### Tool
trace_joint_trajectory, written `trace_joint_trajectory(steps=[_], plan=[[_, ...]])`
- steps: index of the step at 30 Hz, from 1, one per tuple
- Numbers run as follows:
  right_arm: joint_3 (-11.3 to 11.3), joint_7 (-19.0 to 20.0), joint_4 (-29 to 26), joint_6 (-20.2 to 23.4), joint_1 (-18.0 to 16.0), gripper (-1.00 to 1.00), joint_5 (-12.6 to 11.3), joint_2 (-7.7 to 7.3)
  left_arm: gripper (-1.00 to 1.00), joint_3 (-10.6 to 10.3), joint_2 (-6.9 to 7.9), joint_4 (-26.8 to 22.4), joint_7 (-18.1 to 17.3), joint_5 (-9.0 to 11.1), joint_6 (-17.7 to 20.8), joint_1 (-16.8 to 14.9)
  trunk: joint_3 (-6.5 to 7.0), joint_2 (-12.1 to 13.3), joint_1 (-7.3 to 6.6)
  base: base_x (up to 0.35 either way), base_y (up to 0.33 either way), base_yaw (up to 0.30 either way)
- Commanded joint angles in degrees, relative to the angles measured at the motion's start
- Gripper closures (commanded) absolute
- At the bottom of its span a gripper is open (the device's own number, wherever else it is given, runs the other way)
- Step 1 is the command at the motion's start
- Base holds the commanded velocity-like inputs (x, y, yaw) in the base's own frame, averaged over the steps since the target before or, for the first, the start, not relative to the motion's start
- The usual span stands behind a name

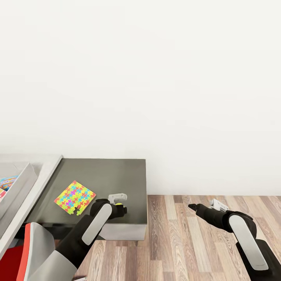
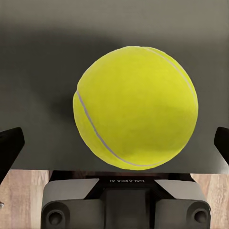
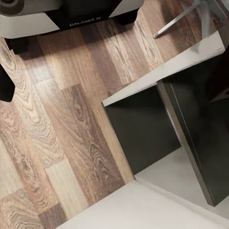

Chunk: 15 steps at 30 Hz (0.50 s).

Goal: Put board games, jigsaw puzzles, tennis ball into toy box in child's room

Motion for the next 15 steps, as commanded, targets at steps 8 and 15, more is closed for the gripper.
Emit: trace_joint_trajectory(steps=[8,15], plan=[[-0.1,-0.5,-0.1,0.1,-0.1,-1.0,-0.6,-0.01,-1.0,-0.1,0.01,-0.1,0.6,0.6,0.1,-0.1,-0.1,-0.1,0.03,0.0,0.0,0.0],[-0.1,-0.5,-0.1,0.2,-0.1,-1.0,-0.7,-0.01,-1.0,-0.1,0.01,-0.1,0.6,0.6,0.1,-0.1,-0.1,-0.1,0.03,0.0,0.0,0.0]])
